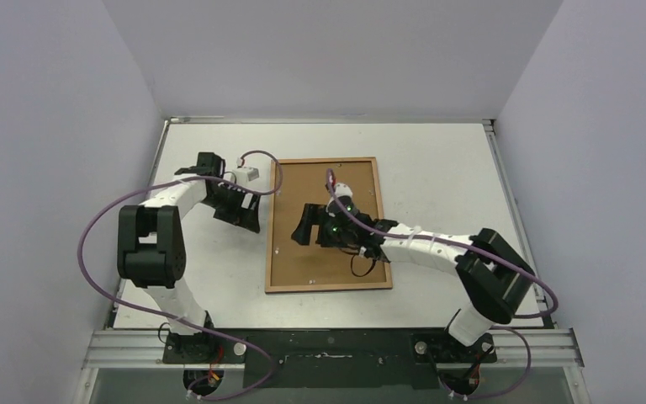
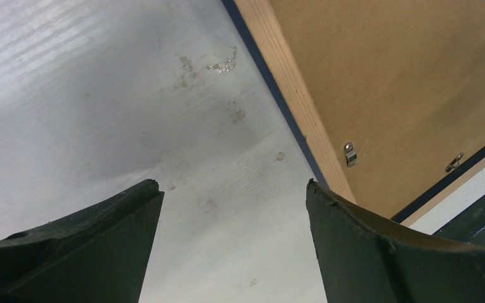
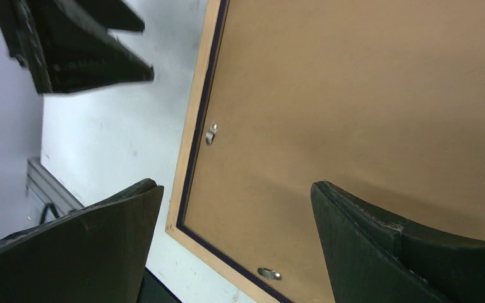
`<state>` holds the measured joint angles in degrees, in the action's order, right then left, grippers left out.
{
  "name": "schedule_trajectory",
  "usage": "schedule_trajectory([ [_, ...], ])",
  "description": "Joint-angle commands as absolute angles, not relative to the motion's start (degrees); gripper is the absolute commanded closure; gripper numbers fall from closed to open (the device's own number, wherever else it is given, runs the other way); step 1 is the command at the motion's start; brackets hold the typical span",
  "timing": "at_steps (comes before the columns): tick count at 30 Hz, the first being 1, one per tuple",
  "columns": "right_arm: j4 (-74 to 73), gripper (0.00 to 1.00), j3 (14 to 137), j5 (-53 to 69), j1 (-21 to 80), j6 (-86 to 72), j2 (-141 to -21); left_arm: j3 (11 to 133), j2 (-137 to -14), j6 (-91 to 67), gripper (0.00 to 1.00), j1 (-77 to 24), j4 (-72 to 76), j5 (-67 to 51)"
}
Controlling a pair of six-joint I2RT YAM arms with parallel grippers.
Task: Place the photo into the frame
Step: Install the photo frame at the center of the board.
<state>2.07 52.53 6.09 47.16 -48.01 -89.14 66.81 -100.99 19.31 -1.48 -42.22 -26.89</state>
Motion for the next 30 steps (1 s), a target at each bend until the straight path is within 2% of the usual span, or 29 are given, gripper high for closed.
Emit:
schedule_trajectory([
  [1, 8.90, 0.08, 56.17, 5.03, 51.76, -48.88, -93.86, 71.27, -103.91, 16.86, 0.22, -2.02, -40.74, -30.01],
  [4, 12.12, 0.08, 56.90, 5.41, 54.63, -48.05, -96.46, 73.81, -106.86, 15.31, 0.31, -1.93, -42.73, -32.50],
  [9, 16.23, 0.07, 57.43, 6.24, 57.30, -48.09, -100.56, 75.06, -108.98, 13.18, 0.38, -2.45, -43.67, -35.89],
  [30, 22.14, 0.03, 60.47, 10.31, 58.97, -50.15, -109.37, 73.95, -110.89, 12.83, 0.53, -3.52, -45.18, -39.56],
])
